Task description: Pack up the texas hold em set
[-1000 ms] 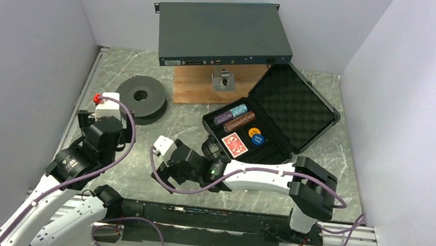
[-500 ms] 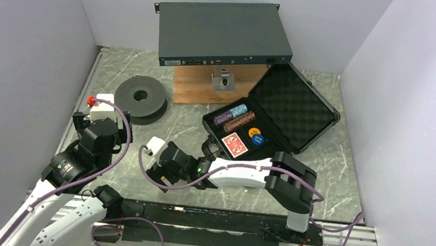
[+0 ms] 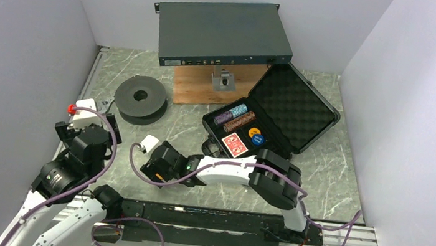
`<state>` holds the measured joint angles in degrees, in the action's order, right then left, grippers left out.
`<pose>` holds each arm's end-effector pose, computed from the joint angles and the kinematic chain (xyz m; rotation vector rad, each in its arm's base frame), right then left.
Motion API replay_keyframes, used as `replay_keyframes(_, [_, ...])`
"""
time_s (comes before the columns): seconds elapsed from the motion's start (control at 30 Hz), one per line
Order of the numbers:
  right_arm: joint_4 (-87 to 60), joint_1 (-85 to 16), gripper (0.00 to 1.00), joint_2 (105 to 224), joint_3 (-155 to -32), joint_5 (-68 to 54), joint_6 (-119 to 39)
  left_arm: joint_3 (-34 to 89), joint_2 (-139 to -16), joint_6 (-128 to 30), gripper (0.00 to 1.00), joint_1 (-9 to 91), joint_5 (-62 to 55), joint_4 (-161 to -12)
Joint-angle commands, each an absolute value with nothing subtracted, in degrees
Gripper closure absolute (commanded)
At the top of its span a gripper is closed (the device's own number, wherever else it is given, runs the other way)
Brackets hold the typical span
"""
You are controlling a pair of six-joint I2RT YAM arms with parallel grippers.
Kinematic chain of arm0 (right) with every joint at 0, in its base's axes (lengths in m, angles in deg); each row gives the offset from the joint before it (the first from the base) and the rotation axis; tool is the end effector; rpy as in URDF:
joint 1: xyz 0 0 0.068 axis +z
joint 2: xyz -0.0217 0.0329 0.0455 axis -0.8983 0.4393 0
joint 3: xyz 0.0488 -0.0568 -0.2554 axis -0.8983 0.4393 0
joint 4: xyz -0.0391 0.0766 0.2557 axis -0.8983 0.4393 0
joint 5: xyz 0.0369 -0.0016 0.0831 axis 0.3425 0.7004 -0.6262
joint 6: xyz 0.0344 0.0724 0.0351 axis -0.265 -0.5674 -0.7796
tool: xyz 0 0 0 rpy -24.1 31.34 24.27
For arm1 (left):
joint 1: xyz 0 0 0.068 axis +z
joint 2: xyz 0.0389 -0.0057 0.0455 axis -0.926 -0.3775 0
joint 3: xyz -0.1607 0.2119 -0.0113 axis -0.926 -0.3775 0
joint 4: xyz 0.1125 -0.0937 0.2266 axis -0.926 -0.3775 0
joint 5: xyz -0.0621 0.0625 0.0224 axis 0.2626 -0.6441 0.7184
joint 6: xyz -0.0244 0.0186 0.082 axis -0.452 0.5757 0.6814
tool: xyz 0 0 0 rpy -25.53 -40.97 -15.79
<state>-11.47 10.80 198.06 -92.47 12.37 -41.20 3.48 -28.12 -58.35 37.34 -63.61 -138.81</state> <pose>0.1387 0.4490 0.1266 -1.2023 2.0227 0.4974 0.1240 -0.0021 0.3204 -0.3796 1.8323 0.3166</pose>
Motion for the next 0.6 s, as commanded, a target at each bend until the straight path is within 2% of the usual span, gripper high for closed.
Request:
replay_keyframes(0.0, [-10.8, 10.9, 0.20, 199.3, -94.8, 15.1, -43.0, 3.2, -26.6, -59.0, 0.00, 37.7, -65.9, -137.4])
replay_keyframes(0.27, [-9.8, 10.8, 0.29, 201.2, -95.6, 14.7, -44.3, 3.6, -28.0, -59.1, 0.00, 37.8, -65.4, -137.7])
replay_keyframes(0.57, [-9.6, 10.9, 0.34, 200.8, -94.8, 10.0, -44.3, 3.4, -28.0, -58.5, 0.00, 38.0, -64.8, -137.0])
